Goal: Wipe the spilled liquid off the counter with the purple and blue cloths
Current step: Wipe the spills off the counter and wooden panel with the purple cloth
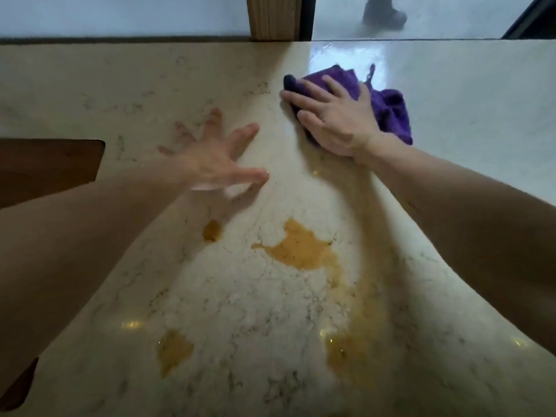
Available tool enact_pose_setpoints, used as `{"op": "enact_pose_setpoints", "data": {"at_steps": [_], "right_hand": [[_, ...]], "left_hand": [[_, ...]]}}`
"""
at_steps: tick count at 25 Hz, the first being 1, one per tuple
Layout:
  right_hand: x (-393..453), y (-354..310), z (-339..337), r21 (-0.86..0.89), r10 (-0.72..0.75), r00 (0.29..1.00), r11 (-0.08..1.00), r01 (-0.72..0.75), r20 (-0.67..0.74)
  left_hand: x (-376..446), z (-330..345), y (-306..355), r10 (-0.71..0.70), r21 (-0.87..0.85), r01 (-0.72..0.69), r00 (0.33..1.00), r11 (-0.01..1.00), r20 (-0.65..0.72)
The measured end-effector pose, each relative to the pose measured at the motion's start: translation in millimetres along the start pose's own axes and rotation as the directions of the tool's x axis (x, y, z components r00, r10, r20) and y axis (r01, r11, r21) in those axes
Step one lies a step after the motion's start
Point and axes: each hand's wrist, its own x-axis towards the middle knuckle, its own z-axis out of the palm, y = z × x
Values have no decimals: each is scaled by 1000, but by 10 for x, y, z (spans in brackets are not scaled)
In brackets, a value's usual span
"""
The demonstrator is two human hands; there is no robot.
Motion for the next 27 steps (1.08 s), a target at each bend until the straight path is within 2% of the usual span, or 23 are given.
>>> {"op": "enact_pose_setpoints", "data": {"at_steps": [3, 6, 9, 12, 14, 17, 21, 24, 27], "right_hand": [[-1038, -391, 206, 13, -71, 997, 997, 71, 21], [-2318, -645, 415, -1, 23, 999, 1000, -23, -26], [-3593, -1070, 644, 8, 232, 970, 973, -232, -75], [-4514, -1677, 849, 11, 469, 877, 882, -471, -105], [-4827, -2024, 948, 54, 568, 813, 822, -567, -125], [-4924, -2215, 1037, -30, 567, 813, 818, -575, -135], [-4660, -2237, 1096, -18, 652, 728, 742, -670, -214], [-4013, -2205, 1005, 39, 581, 796, 811, -584, -167], [-2833, -1833, 780, 91, 555, 814, 831, -548, -171]], "left_hand": [[-74, -18, 49, 10, 8, -9, 999, 1000, -47], [-207, 7, 43, 6, 60, 0, 996, 998, -89], [-438, 202, 61, -22, 103, 39, 986, 994, -163], [-712, 384, 102, -42, 66, 61, 968, 996, -248], [-836, 559, -8, -19, 73, 43, 952, 996, -305], [-896, 791, -197, 1, 101, 37, 937, 994, -350], [-803, 906, -291, 27, 98, 17, 902, 995, -430], [-833, 951, -299, 37, 71, -5, 885, 997, -465], [-852, 979, -275, 34, 56, -7, 871, 998, -491]]}}
